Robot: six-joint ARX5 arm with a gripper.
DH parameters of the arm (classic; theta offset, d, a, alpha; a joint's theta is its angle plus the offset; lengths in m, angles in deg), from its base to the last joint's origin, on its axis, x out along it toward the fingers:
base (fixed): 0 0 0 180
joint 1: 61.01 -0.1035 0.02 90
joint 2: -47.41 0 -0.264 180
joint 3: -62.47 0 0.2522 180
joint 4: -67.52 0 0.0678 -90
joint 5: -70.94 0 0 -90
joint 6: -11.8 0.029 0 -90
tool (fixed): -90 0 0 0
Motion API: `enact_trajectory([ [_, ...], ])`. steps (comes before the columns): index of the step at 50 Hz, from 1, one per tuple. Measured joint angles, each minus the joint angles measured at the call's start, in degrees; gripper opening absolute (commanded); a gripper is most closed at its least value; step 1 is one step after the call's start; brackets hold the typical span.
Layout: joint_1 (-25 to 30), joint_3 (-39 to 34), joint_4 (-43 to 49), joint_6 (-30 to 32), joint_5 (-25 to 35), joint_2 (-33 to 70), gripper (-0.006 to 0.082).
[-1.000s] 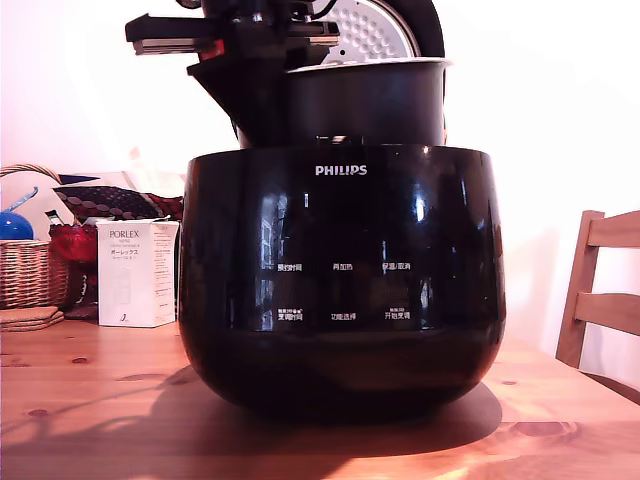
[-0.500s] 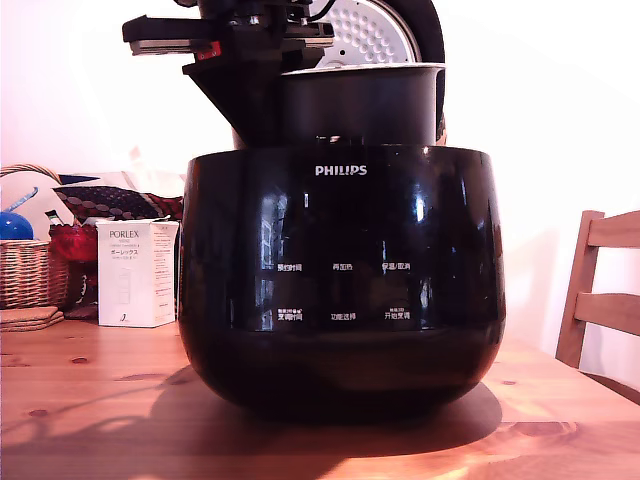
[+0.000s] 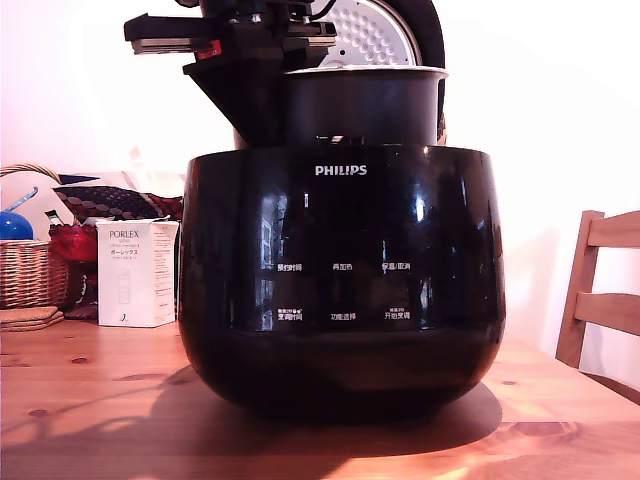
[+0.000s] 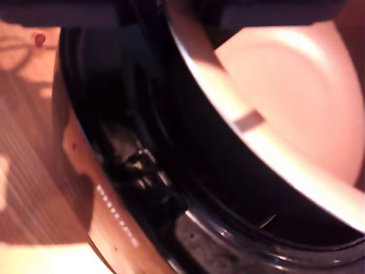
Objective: Place the pot you are holding inside the rice cooker
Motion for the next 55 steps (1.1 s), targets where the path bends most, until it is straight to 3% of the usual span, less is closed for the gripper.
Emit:
enact_trajectory([
  [55,0.02,0.00,-0.28,0.00,0.00,0.00,0.0067],
])
